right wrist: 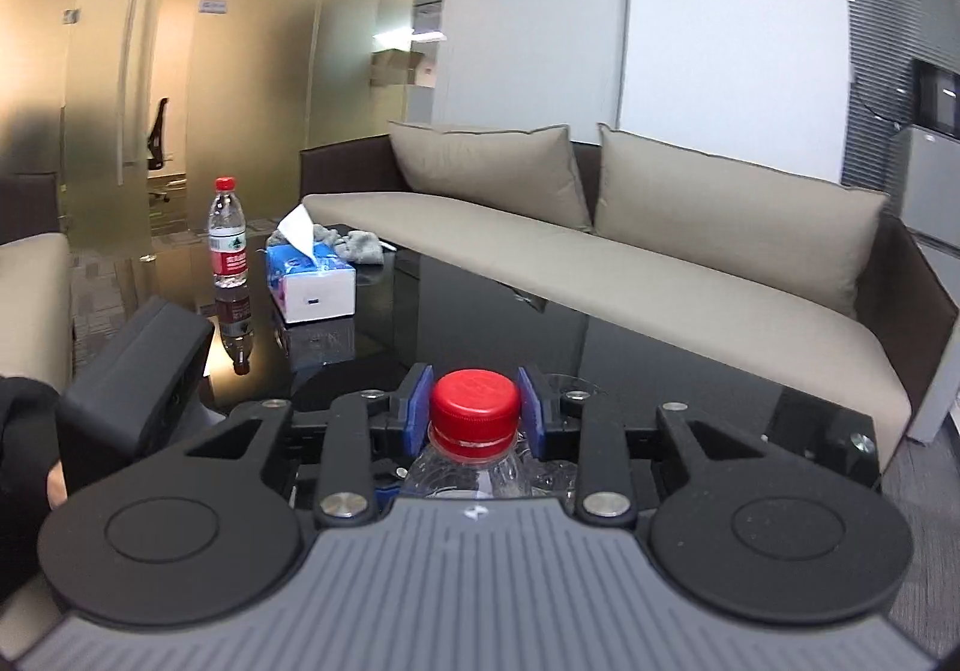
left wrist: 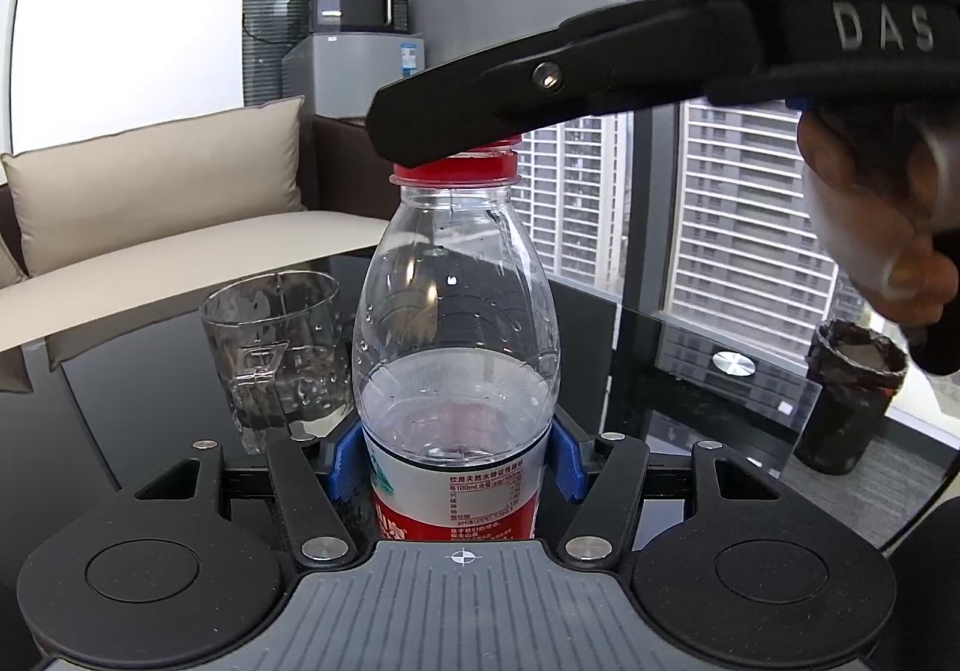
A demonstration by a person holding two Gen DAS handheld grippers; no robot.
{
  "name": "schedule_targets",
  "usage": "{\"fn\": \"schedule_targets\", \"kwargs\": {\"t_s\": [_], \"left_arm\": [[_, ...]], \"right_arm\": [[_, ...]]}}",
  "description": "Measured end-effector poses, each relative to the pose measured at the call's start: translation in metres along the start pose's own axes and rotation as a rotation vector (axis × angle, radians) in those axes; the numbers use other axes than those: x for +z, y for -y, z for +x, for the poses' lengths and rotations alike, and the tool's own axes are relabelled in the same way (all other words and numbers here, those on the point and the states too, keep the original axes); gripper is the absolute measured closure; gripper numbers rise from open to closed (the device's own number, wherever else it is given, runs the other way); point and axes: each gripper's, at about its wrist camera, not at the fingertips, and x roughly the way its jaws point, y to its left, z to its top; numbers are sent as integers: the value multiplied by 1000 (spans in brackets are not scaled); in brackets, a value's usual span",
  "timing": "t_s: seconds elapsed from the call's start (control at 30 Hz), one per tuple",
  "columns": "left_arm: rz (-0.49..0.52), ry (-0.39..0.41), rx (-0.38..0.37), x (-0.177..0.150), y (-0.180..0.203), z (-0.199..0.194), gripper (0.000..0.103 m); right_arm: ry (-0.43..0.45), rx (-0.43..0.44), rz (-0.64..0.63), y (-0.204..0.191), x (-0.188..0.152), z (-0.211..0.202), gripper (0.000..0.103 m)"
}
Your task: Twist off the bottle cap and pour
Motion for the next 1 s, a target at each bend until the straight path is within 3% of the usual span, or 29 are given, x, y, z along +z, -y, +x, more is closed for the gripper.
{"fn": "schedule_targets", "kwargs": {"t_s": [0.1, 0.23, 0.47, 0.53, 0.6, 0.63, 1.0], "left_arm": [[1, 1, 0, -1, -2, -4, 47], [1, 0, 1, 1, -4, -5, 47], [-5, -4, 0, 9, 0, 4, 47], [-4, -5, 1, 11, 1, 6, 47], [-2, -5, 1, 13, 5, 11, 47], [-3, -6, 1, 13, 5, 11, 47], [2, -4, 2, 13, 7, 14, 47]], "right_arm": [[30, -83, 0, -13, 0, -9, 39], [27, -173, 15, -31, -4, -9, 39], [26, -216, 100, -33, -3, -4, 39], [21, -210, 96, -33, -1, -1, 42], [7, -204, 94, -34, -1, 1, 59], [-1, -201, 93, -34, -1, 2, 62], [-35, -181, 106, -28, -4, 0, 67]]}}
